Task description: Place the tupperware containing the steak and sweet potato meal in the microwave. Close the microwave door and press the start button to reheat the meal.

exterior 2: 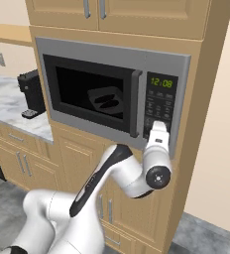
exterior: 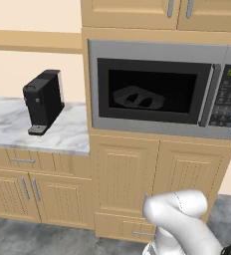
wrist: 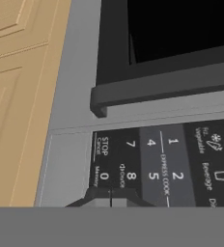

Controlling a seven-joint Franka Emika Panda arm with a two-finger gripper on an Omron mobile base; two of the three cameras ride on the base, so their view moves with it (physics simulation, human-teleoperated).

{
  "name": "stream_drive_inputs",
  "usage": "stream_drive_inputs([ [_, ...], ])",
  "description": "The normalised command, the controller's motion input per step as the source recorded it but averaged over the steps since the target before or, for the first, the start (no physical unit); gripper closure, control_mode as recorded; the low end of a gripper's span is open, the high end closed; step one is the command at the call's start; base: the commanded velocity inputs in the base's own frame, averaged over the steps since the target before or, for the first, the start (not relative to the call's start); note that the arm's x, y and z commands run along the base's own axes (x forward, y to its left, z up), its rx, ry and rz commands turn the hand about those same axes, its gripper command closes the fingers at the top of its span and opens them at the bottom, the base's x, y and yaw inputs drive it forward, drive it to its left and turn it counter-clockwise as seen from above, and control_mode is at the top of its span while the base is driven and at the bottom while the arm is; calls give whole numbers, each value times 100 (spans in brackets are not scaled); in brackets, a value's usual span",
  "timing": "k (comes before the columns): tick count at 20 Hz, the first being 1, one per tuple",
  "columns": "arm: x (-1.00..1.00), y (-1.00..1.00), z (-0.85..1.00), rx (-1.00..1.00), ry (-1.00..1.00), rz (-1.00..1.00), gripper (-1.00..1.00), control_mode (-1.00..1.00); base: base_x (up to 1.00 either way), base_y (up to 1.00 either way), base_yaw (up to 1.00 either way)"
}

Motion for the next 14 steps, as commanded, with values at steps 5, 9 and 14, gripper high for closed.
stream_drive_inputs([
  [5, 7, -24, -14, 0, -1, 0, 100, -100, 0, 0, 0],
  [9, 12, -15, -19, 0, -2, 0, 100, -100, 0, 0, 0],
  [14, 18, -15, -10, 0, -2, 0, 100, -100, 0, 0, 0],
])
